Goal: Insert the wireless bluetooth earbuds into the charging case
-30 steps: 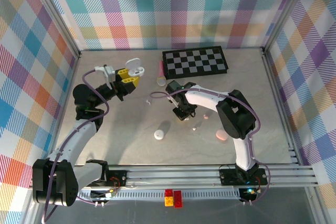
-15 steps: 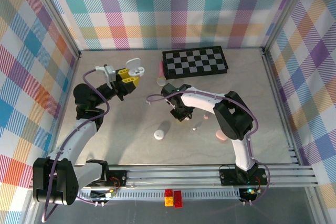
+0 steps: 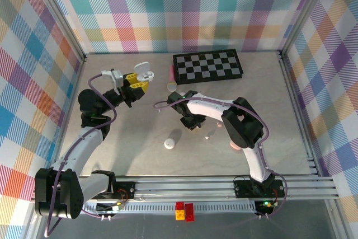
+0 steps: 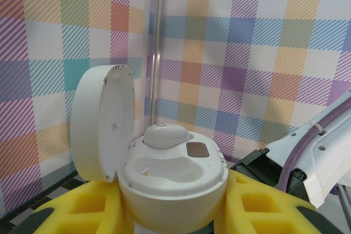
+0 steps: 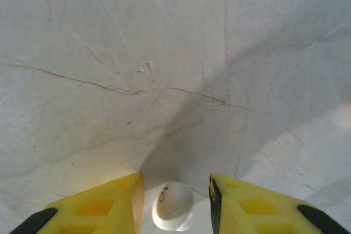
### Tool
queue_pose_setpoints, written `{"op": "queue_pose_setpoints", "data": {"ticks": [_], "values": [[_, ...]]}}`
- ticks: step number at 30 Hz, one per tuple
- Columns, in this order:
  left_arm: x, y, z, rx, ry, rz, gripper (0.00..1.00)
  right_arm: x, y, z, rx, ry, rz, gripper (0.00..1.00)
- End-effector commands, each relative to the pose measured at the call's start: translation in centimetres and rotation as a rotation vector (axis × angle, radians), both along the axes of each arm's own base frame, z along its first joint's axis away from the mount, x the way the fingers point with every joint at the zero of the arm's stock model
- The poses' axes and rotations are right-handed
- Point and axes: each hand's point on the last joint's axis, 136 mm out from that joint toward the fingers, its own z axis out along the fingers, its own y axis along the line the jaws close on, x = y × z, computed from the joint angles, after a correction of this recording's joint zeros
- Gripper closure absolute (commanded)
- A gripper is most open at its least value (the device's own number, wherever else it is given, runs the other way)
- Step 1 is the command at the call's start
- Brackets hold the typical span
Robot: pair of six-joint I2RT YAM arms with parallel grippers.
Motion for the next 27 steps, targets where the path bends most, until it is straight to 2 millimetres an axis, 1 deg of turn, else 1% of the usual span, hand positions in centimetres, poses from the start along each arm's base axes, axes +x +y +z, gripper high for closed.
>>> {"op": "queue_pose_setpoints", "data": {"ticks": [1,10,18,27], "values": [[-0.1,0.4,0.7,0.008,-0.041,0.007,0.67,-0.4,-1.4,0.3,-0.078,0.001,-0.035,0.62],[-0.2,0.3,0.7,0.011,-0.041,0.005,0.67,-0.9,-1.3,0.1,-0.087,0.009,-0.042,0.67],[-0.1,0.4,0.6,0.011,-0.038,0.005,0.67,-0.6,-1.3,-0.6,-0.106,0.014,0.001,0.71],[-0.1,0.3,0.5,0.011,-0.035,0.003,0.67,-0.1,-1.0,-0.5,-0.108,0.008,0.048,0.75]]}}
